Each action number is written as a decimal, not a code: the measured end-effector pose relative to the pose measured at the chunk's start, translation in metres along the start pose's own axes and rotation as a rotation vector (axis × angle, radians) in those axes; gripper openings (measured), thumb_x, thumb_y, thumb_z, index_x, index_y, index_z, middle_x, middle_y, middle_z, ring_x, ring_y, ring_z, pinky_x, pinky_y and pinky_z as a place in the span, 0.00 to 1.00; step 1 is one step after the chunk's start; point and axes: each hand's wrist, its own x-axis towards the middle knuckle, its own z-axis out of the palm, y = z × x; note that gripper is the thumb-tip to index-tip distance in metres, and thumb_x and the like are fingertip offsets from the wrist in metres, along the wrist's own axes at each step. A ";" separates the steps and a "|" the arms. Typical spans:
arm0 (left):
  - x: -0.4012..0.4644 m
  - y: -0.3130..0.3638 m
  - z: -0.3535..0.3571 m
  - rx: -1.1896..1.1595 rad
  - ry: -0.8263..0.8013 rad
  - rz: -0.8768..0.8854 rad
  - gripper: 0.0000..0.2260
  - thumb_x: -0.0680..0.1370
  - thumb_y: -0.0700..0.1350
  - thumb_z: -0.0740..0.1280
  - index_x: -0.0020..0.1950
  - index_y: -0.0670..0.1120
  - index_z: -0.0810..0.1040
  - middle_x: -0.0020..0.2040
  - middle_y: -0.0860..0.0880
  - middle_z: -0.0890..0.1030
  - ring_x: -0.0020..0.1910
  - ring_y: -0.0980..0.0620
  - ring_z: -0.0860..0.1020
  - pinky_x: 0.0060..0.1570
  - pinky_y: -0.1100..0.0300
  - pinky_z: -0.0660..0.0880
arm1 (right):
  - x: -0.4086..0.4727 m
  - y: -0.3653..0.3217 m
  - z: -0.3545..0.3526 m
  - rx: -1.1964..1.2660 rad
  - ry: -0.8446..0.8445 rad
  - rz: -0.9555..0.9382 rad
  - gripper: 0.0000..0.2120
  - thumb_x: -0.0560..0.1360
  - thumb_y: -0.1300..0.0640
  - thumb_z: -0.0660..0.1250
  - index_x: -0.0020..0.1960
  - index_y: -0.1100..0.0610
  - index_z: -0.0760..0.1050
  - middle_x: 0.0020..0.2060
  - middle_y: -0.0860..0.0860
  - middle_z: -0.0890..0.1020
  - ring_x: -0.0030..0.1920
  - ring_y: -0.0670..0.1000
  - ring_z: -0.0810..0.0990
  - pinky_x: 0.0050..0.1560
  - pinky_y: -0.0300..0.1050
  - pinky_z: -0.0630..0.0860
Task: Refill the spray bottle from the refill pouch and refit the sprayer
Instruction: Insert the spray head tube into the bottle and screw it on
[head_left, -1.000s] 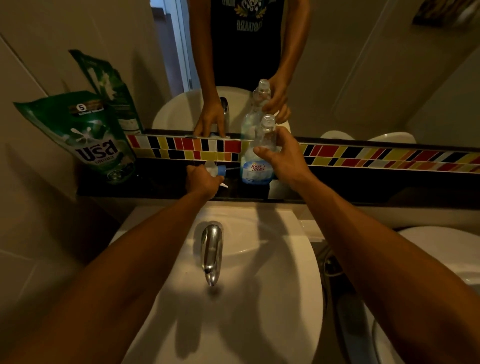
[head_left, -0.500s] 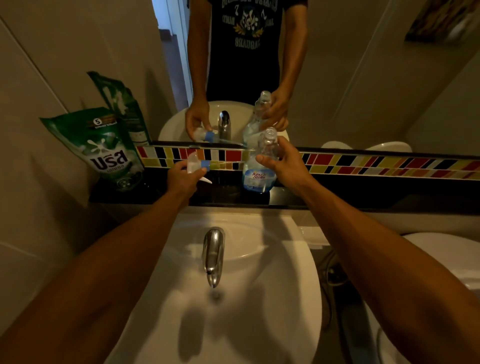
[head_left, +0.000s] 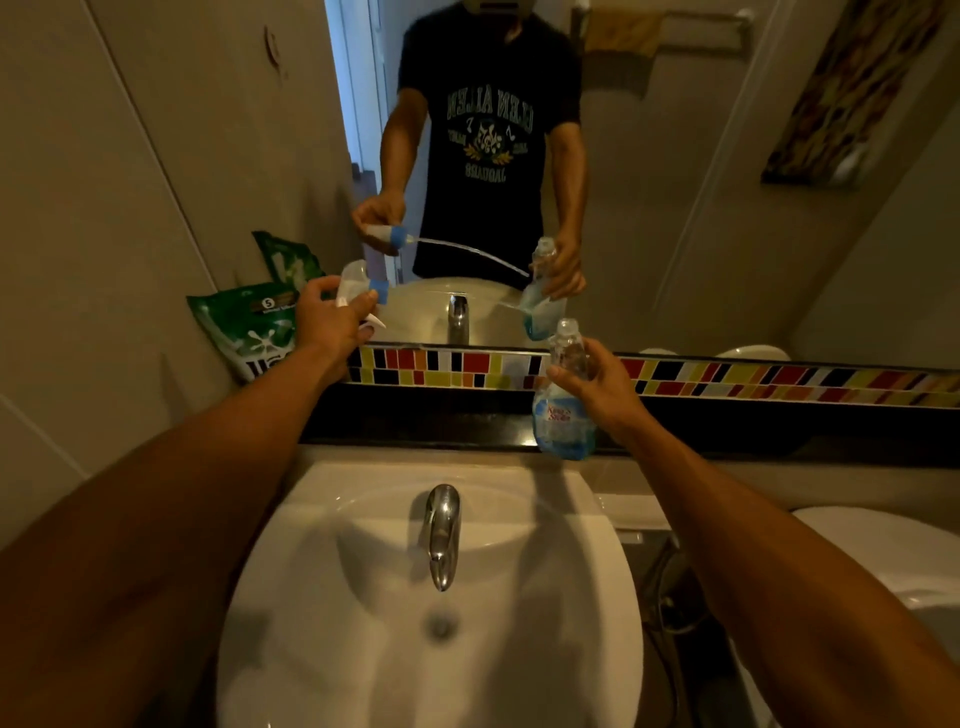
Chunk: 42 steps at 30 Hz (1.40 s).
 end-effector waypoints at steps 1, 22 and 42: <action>0.000 0.007 -0.003 -0.010 -0.010 0.014 0.20 0.75 0.41 0.74 0.64 0.47 0.71 0.60 0.40 0.81 0.46 0.47 0.83 0.29 0.62 0.78 | -0.004 0.000 0.000 -0.015 -0.005 0.006 0.18 0.78 0.55 0.73 0.66 0.49 0.74 0.57 0.46 0.82 0.57 0.46 0.82 0.61 0.53 0.81; -0.025 0.053 -0.028 -0.101 -0.218 0.060 0.20 0.76 0.38 0.73 0.66 0.48 0.74 0.63 0.43 0.78 0.52 0.48 0.84 0.45 0.58 0.82 | -0.036 -0.018 0.021 -0.151 -0.070 0.009 0.26 0.79 0.54 0.73 0.74 0.54 0.71 0.64 0.48 0.81 0.56 0.43 0.81 0.56 0.44 0.79; -0.058 0.055 0.022 0.058 -0.508 0.191 0.23 0.73 0.35 0.75 0.66 0.49 0.77 0.55 0.47 0.76 0.53 0.43 0.80 0.45 0.55 0.82 | -0.028 -0.057 0.054 -0.186 -0.175 -0.109 0.23 0.78 0.50 0.73 0.70 0.52 0.73 0.58 0.50 0.84 0.56 0.48 0.83 0.51 0.44 0.79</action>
